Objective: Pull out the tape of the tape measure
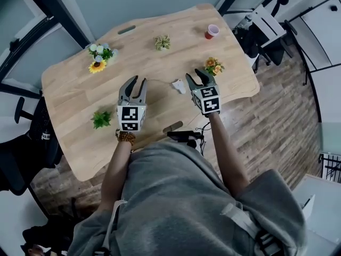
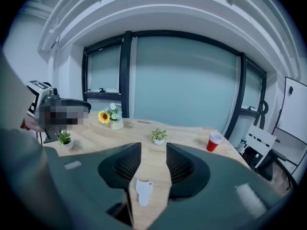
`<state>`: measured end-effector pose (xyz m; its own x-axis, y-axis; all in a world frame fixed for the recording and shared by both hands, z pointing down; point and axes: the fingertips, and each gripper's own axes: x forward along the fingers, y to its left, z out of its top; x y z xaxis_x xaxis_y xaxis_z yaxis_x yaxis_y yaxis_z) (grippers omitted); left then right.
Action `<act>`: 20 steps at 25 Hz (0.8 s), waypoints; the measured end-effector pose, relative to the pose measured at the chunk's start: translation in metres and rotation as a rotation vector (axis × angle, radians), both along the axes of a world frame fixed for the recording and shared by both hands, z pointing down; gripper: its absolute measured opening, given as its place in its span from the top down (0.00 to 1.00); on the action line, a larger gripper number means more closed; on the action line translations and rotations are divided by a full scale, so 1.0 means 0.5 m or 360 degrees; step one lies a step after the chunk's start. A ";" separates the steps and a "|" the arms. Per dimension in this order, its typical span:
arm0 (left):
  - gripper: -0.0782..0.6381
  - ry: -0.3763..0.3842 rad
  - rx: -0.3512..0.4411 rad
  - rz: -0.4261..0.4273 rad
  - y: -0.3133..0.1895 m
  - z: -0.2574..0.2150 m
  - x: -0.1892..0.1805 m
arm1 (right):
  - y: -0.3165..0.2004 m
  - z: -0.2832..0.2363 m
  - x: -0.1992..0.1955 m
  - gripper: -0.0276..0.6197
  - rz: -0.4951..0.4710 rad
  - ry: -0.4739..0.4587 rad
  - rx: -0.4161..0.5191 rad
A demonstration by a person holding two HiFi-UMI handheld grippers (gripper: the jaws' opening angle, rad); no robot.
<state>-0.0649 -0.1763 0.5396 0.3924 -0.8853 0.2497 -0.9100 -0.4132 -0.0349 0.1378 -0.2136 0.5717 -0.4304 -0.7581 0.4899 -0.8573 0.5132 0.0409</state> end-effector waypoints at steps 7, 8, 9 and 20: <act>0.73 0.0025 0.0169 0.0025 -0.010 -0.109 0.022 | 0.001 -0.141 -0.016 0.69 -0.0015 -0.0060 0.0242; 0.73 0.0031 0.0200 0.0025 -0.011 -0.130 0.024 | 0.002 -0.164 -0.020 0.69 -0.0017 -0.0074 0.0278; 0.73 0.0036 0.0233 0.0026 -0.013 -0.152 0.027 | 0.003 -0.188 -0.022 0.69 -0.0019 -0.0086 0.0317; 0.73 0.0124 0.0491 0.0021 -0.015 -0.351 0.058 | 0.044 -0.406 -0.082 0.71 -0.0100 -0.0110 0.0725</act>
<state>-0.0360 -0.1837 0.3640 0.4118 -0.9092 -0.0611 -0.9094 -0.4058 -0.0910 0.0969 -0.1916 0.3686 -0.5023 -0.8608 0.0816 -0.8337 0.5072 0.2183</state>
